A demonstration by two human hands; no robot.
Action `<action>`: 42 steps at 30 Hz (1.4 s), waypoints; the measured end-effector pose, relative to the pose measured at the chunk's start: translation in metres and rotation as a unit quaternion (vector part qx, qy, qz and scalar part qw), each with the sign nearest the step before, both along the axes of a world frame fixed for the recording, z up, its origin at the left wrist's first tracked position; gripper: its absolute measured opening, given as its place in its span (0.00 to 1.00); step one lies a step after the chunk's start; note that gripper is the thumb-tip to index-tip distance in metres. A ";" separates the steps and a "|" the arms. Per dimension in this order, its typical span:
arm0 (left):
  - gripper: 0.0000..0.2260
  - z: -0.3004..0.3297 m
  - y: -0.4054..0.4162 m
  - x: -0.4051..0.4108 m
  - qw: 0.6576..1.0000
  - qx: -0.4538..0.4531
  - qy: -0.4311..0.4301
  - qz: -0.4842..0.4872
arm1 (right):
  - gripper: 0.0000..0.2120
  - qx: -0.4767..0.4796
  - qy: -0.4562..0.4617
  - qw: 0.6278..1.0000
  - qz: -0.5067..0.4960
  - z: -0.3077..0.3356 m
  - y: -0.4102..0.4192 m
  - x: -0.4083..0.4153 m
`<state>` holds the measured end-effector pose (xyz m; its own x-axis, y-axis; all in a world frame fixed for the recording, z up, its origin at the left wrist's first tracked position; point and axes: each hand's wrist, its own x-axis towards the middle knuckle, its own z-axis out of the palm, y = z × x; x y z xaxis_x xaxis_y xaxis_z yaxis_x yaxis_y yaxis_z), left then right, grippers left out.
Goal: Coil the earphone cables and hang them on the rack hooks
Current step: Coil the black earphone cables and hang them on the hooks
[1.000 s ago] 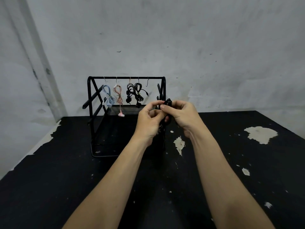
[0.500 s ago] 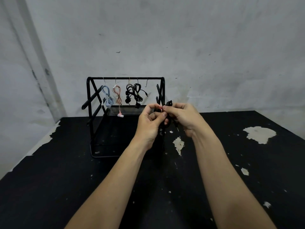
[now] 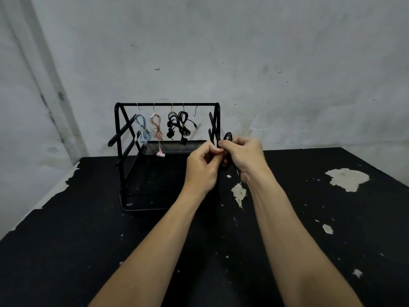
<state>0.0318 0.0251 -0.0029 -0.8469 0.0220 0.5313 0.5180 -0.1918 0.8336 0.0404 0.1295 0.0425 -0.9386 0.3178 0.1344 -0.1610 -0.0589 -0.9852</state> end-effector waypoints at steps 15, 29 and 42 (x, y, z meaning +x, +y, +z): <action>0.07 -0.002 -0.009 -0.012 0.995 0.024 -0.039 0.087 | 0.16 0.262 0.042 0.964 -0.006 0.011 -0.002 0.016; 0.06 0.008 -0.012 -0.004 0.982 0.130 -0.133 -0.025 | 0.06 0.275 0.057 0.959 0.048 0.020 0.007 0.019; 0.12 0.015 -0.017 -0.001 0.959 0.218 -0.163 -0.081 | 0.03 0.148 0.077 0.984 0.067 0.009 0.008 0.011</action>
